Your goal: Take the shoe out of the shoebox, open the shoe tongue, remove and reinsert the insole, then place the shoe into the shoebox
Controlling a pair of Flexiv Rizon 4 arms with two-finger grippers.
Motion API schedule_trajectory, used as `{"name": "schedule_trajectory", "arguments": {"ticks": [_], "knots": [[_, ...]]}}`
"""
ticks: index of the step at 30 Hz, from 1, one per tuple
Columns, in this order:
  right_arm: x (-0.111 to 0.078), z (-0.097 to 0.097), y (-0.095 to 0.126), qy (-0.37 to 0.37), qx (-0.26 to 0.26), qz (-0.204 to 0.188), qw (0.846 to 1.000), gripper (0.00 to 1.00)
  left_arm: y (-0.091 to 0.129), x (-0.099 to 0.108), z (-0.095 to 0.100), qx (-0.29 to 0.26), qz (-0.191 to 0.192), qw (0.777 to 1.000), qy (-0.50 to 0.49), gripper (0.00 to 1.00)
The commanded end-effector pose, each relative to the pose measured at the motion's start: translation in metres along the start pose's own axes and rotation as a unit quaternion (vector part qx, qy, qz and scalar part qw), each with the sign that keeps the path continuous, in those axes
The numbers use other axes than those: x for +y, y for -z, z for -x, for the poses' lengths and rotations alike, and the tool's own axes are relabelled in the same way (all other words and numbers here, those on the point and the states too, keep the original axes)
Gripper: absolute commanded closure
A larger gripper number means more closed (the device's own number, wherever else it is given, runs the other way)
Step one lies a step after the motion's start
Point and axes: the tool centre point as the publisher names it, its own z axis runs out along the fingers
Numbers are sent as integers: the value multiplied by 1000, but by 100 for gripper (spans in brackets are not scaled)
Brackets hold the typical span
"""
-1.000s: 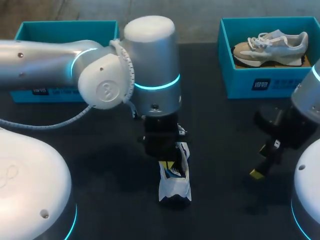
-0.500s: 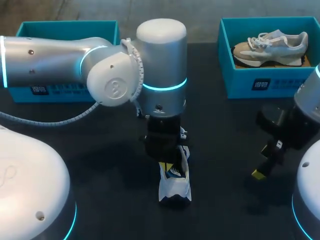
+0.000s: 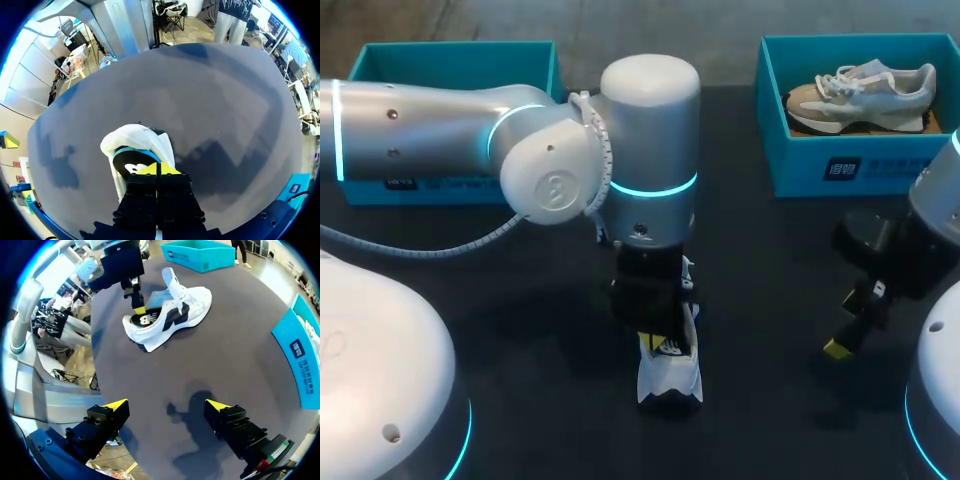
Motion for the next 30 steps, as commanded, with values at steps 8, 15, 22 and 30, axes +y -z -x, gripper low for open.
{"name": "schedule_trajectory", "arguments": {"ticks": [8,15,22,30], "knots": [[-2,-2,0,0,-2,1,1000,0,-19,6,7,16,-7,1000,-1,100],[-2,-2,0,0,-2,1,1000,0,-33,5,10,23,-14,1000,-3,100],[-2,-2,0,0,-2,1,1000,0,-42,9,10,18,1,1000,14,100],[-2,-2,0,0,-2,1,1000,0,-15,8,10,-33,-15,999,27,100]]}}
